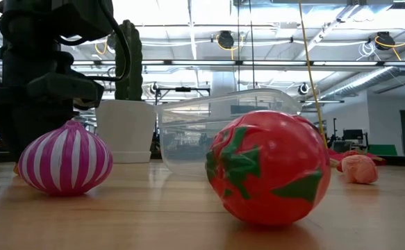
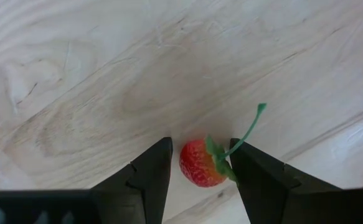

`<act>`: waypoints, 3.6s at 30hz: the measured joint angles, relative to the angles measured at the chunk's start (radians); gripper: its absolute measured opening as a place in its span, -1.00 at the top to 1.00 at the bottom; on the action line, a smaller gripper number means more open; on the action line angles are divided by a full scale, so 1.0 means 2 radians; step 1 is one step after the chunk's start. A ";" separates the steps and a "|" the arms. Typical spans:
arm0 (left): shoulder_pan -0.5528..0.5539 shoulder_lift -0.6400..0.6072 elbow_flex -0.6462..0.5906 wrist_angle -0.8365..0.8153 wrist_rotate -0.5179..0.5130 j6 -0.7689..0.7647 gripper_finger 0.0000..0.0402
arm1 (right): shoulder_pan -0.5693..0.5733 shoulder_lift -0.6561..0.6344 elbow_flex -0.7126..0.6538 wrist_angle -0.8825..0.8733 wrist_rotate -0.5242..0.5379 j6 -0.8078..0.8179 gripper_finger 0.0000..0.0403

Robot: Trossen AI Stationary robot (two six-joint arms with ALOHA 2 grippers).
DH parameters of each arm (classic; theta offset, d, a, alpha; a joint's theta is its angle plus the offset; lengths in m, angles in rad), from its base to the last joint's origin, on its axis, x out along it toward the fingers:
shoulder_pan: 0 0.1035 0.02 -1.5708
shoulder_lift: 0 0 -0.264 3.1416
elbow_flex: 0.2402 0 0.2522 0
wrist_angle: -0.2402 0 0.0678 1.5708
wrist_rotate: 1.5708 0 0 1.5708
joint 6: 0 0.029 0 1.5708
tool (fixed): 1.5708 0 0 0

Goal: Pick and placing Produce into tupperware
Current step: Put the bottom strawberry into the transparent bin

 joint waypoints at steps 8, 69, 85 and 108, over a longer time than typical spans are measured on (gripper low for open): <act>0.000 0.000 0.000 0.000 0.000 -0.001 0.13 | 0.000 0.000 0.000 0.000 0.000 0.000 -0.04; 0.049 -0.137 -0.001 0.049 0.004 -0.014 0.43 | 0.000 0.000 0.000 0.000 0.000 0.000 -0.04; 0.095 -0.132 0.087 0.021 -0.011 0.045 0.40 | 0.000 0.000 0.000 0.000 0.000 -0.003 -0.04; 0.162 0.153 0.434 -0.076 0.070 0.205 0.40 | 0.000 -0.001 0.000 -0.009 0.000 -0.008 -0.04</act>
